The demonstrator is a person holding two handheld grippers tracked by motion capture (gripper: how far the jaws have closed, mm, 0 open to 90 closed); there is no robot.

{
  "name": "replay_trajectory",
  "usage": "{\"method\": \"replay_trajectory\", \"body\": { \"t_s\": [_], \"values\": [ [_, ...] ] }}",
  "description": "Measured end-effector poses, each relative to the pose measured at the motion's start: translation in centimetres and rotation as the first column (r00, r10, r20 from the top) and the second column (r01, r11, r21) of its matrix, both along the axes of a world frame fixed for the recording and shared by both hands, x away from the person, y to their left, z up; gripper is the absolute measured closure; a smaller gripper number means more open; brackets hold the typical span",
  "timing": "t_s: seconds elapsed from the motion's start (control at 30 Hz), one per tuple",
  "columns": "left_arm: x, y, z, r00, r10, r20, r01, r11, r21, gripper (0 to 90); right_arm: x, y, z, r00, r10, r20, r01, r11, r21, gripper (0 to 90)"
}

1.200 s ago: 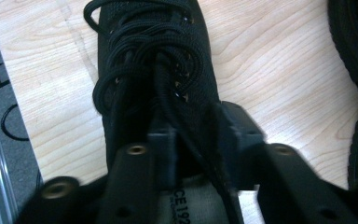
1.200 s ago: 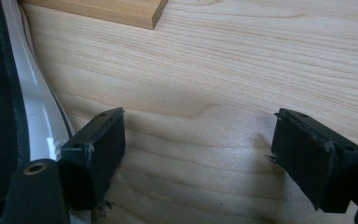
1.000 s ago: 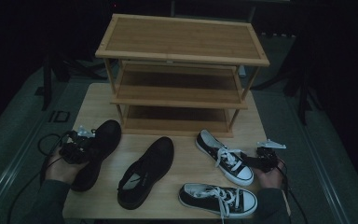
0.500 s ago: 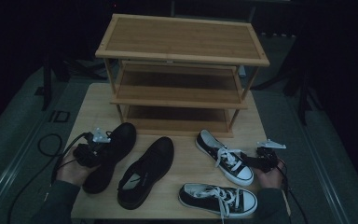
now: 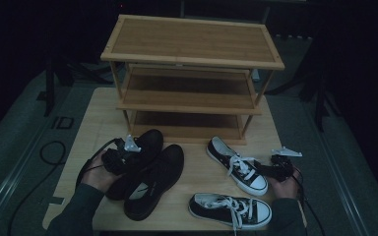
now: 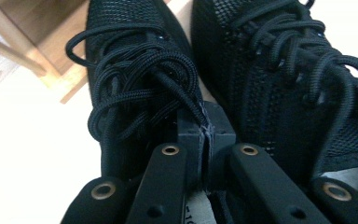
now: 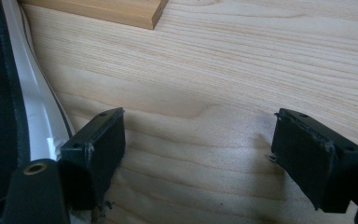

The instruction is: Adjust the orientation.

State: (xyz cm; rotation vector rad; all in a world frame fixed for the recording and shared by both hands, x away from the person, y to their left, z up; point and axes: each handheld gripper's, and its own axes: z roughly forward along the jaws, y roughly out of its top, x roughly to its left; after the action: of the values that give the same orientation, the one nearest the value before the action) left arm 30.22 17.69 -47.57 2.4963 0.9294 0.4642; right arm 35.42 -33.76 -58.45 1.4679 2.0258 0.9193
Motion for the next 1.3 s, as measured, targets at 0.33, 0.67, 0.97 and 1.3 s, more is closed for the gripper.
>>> {"method": "replay_trajectory", "body": {
  "t_s": [0.33,0.67,0.97,1.3],
  "values": [
    [-0.2,0.8,0.4,0.9974,0.003,-0.072,-0.009,0.9963,-0.085,76.3,0.0,0.0,0.0,1.0000,0.000,0.000,0.000,1.000,-0.001,17.1],
    [-0.3,1.0,1.2,0.9947,0.041,-0.094,-0.053,0.9906,-0.126,87.8,0.0,0.0,0.0,1.0000,0.000,0.000,0.000,1.000,-0.001,17.1],
    [-0.5,1.8,1.4,0.9933,0.051,-0.104,-0.069,0.9827,-0.172,65.8,0.0,0.0,0.0,1.0000,0.000,0.000,0.000,1.000,-0.001,17.1],
    [-1.4,2.8,2.7,0.9940,0.093,-0.057,-0.103,0.9690,-0.225,50.7,0.0,0.0,0.0,1.0000,0.000,0.000,0.000,1.000,0.000,17.1]
  ]
}}
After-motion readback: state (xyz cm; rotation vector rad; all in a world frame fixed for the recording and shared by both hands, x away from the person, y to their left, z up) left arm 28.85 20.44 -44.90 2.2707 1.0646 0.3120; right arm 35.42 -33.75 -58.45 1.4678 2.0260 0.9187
